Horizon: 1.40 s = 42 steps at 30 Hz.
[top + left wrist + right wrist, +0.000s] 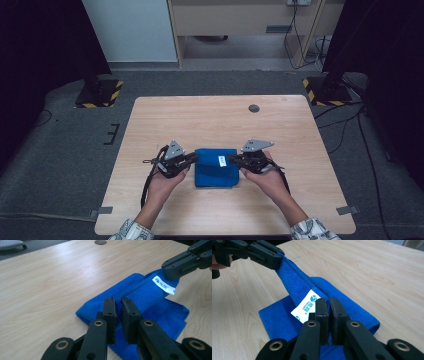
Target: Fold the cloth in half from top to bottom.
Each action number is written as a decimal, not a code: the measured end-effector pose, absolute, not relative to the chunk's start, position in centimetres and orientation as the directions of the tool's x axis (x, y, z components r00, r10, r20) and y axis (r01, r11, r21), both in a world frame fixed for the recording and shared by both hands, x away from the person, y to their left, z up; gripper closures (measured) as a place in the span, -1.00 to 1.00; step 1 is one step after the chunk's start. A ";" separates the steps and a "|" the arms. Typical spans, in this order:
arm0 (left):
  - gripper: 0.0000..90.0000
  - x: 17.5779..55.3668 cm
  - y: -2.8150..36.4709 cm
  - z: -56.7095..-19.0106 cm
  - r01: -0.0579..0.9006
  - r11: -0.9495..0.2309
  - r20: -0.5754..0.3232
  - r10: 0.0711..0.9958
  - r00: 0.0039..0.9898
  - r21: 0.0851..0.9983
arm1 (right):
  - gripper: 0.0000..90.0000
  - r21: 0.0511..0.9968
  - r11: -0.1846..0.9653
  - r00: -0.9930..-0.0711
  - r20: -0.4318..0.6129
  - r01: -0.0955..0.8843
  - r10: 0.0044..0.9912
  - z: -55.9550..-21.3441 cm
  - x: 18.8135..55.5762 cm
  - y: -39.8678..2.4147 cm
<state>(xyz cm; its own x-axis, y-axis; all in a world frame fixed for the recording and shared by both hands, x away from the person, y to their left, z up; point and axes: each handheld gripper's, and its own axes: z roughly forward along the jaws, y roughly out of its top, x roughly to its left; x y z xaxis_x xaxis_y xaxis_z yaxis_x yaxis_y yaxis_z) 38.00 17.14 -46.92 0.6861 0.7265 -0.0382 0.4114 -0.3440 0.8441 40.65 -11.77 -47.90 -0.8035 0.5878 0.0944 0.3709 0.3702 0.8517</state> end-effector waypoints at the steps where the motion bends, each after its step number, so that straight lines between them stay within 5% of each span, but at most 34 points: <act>1: 0.82 37.8 17.2 -47.2 0.415 -0.345 -0.042 0.724 0.688 0.842 | 0.92 0.849 0.375 -0.807 0.095 0.371 0.583 -48.2 40.5 -11.7; 9: 0.65 37.1 17.6 -47.6 0.442 -0.304 -0.089 0.733 0.674 0.844 | 0.92 0.844 0.379 -0.807 0.101 0.379 0.581 -49.4 40.0 -11.9; 13: 0.20 36.6 17.7 -47.6 0.444 -0.270 -0.098 0.755 0.648 0.854 | 0.92 0.838 0.386 -0.809 0.104 0.384 0.579 -49.7 40.0 -12.3; 18: -0.12 37.0 18.1 -47.7 0.445 -0.238 -0.108 0.775 0.623 0.863 | 0.92 0.834 0.392 -0.811 0.106 0.388 0.576 -50.0 39.9 -12.2; 34: -0.22 37.7 19.1 -48.5 0.467 -0.208 -0.110 0.817 0.566 0.859 | 0.90 0.827 0.436 -0.836 0.073 0.356 0.544 -49.8 38.5 -12.0; 42: -0.28 37.8 18.4 -49.8 0.481 -0.241 -0.089 0.819 0.566 0.843 | 0.73 0.793 0.479 -0.838 0.072 0.377 0.541 -50.9 38.1 -12.2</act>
<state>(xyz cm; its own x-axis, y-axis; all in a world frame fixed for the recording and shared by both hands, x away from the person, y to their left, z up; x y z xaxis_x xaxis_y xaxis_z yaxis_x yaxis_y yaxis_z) 37.80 18.43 -49.79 0.5663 0.8194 -0.0890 0.4806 -0.2406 0.8433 38.12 -12.19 -50.86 -0.8382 0.5406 0.0720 0.3769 0.4789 0.7928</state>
